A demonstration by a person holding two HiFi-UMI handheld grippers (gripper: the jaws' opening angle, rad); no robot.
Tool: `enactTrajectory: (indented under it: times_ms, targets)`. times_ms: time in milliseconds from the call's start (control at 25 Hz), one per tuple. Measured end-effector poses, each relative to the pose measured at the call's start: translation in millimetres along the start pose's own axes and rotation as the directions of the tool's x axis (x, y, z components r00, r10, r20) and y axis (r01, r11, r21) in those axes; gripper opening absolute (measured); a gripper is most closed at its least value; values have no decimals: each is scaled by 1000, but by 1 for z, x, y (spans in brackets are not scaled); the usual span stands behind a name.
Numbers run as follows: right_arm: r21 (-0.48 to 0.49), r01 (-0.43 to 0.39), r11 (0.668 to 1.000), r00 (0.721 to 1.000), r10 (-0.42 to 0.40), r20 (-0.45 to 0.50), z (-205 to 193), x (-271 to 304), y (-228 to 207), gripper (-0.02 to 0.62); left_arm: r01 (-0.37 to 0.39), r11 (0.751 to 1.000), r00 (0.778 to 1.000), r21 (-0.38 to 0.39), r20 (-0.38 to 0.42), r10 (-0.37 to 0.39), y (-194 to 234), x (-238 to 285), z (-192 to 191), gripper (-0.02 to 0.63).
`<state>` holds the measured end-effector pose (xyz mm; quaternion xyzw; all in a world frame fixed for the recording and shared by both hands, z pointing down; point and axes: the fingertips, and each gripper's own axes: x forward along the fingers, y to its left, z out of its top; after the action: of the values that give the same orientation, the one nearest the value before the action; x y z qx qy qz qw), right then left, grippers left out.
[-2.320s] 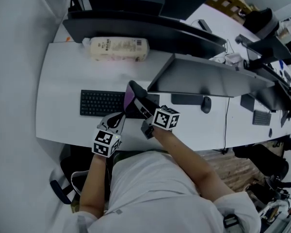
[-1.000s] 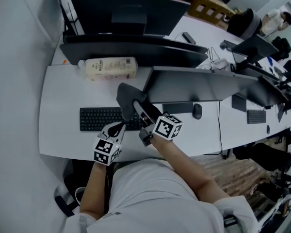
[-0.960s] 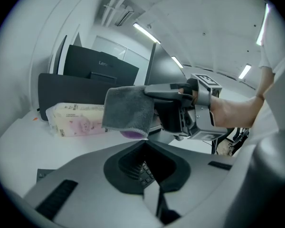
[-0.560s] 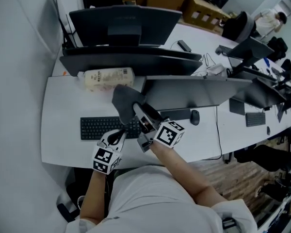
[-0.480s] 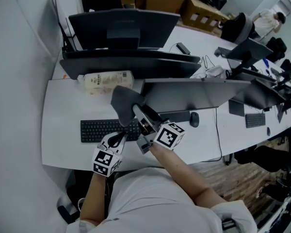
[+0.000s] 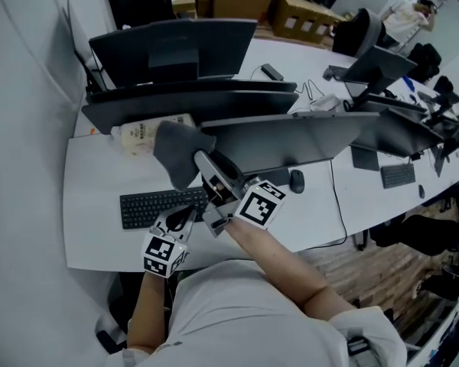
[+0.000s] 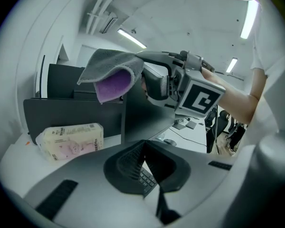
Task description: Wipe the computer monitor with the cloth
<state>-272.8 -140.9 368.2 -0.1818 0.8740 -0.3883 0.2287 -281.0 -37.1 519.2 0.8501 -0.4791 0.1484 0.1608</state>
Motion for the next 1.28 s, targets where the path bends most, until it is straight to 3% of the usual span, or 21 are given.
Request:
enactTrajectory:
  times_ms: [360, 640, 960, 1280]
  targets:
    - [-37, -52, 998, 998, 53, 24, 24, -32, 18, 109, 1, 1000, 1000, 19, 18, -1, -29, 14, 15, 2]
    - [-109, -52, 993, 996, 59, 60, 69, -102, 22, 109, 21, 998, 999, 52, 39, -23, -67, 38, 37, 2]
    - [-273, 125, 954, 989, -98, 110, 111, -219, -6, 109, 116, 989, 991, 94, 49, -121, -142, 82, 59, 2]
    - [-399, 328, 856, 945, -295, 143, 128, -339, -38, 109, 195, 975, 975, 103, 88, -204, -209, 125, 79, 2]
